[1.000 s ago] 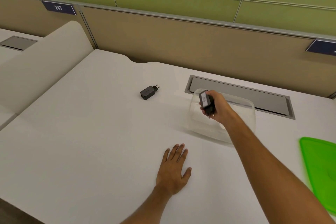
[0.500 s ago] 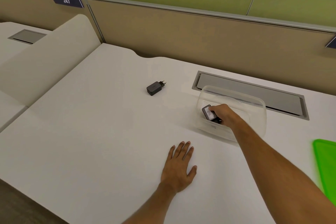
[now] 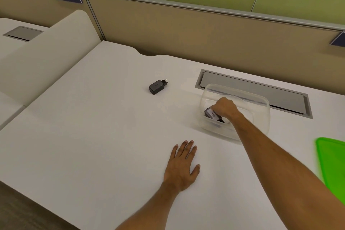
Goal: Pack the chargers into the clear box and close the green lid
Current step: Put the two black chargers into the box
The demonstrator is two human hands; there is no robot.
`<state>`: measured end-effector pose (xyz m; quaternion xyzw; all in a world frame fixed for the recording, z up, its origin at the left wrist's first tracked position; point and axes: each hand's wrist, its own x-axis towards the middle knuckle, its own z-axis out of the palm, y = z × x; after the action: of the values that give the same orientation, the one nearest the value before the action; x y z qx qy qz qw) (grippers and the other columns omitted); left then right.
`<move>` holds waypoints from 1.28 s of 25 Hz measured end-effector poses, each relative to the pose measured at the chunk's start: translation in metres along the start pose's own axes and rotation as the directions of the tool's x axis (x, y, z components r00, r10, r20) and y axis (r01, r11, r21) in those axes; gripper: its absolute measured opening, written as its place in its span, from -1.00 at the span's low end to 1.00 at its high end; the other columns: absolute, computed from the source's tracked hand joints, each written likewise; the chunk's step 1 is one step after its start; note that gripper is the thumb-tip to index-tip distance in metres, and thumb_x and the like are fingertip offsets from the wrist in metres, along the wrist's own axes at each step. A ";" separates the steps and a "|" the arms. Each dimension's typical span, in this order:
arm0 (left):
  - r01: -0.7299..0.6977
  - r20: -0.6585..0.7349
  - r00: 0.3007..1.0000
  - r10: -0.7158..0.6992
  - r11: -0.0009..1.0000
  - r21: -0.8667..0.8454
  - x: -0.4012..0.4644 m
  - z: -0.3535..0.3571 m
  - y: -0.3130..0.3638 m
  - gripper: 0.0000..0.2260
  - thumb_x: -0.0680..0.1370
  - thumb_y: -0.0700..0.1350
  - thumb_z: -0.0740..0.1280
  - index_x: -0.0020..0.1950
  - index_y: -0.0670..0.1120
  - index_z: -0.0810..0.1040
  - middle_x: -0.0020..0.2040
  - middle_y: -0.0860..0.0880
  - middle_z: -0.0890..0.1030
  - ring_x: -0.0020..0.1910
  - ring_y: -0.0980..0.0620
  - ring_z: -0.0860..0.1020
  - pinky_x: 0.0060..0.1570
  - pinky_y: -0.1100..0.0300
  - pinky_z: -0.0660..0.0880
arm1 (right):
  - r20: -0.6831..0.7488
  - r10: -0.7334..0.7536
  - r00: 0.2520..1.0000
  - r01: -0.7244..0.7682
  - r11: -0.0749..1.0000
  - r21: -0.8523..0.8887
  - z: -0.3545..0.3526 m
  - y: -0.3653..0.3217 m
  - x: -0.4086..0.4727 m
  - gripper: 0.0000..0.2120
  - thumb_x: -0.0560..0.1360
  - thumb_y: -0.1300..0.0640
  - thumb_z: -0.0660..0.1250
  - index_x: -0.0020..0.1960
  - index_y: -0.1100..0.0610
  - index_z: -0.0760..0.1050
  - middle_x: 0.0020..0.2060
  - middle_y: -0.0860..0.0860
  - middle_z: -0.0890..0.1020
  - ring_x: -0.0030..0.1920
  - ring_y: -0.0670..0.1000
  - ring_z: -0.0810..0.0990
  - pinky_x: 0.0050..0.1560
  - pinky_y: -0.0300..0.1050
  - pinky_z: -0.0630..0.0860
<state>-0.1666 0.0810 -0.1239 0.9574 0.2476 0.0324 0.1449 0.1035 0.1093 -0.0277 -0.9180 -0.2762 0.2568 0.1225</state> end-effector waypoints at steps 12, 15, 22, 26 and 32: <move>0.014 0.012 1.000 -0.014 1.000 -0.014 0.001 -0.001 0.000 -0.44 0.58 0.19 0.03 0.54 -0.02 0.14 0.57 0.02 0.08 0.54 0.05 -0.04 0.49 -0.13 -0.07 | -0.186 -0.471 0.862 0.447 0.881 -0.157 -0.007 -0.104 0.004 -0.75 0.47 0.07 0.26 0.04 0.13 0.62 -0.02 0.11 0.70 0.01 0.17 0.61 0.00 -0.05 0.53; 0.024 0.009 1.000 -0.024 1.000 0.002 0.001 0.000 0.000 -0.44 0.57 0.18 0.07 0.52 -0.03 0.20 0.56 0.01 0.15 0.54 0.04 0.04 0.48 -0.15 0.00 | -0.030 -0.511 0.859 0.497 0.846 -0.195 0.017 -0.124 0.015 -0.71 0.49 0.04 0.27 0.15 0.10 0.58 0.10 0.09 0.65 0.10 0.14 0.58 0.07 -0.04 0.50; 0.020 0.005 1.000 -0.020 1.000 -0.012 0.002 0.005 -0.001 -0.43 0.58 0.18 0.06 0.54 -0.03 0.14 0.57 0.01 0.08 0.55 0.04 -0.03 0.47 -0.02 -0.13 | 0.071 -0.580 0.812 0.574 0.768 -0.284 0.058 -0.161 0.032 -0.51 0.48 0.14 0.29 0.40 0.10 0.36 0.27 0.11 0.47 0.21 0.17 0.49 0.14 0.04 0.49; 0.033 0.036 0.999 -0.032 0.999 -0.033 0.002 0.007 -0.001 -0.43 0.59 0.20 0.02 0.55 -0.01 0.06 0.58 0.01 0.03 0.54 0.06 -0.13 0.51 -0.05 -0.19 | 0.081 -0.636 0.767 0.610 0.684 -0.400 0.073 -0.183 0.041 -0.41 0.42 0.23 0.29 0.44 0.09 0.27 0.36 0.08 0.38 0.31 0.17 0.39 0.16 0.10 0.44; 0.037 0.023 0.999 -0.035 0.996 -0.077 0.002 0.005 0.000 -0.44 0.57 0.17 0.08 0.53 -0.02 0.12 0.57 0.00 0.11 0.55 0.05 -0.05 0.50 -0.09 -0.06 | 0.184 -0.666 0.723 0.659 0.584 -0.474 0.097 -0.201 0.057 -0.28 0.44 0.25 0.25 0.54 0.00 0.07 0.54 -0.02 0.12 0.52 0.11 0.08 0.43 0.23 0.15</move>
<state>-0.1642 0.0812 -0.1290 0.9468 0.2618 0.0290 0.1851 0.0031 0.3142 -0.0581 -0.7481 -0.6544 0.1040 -0.0351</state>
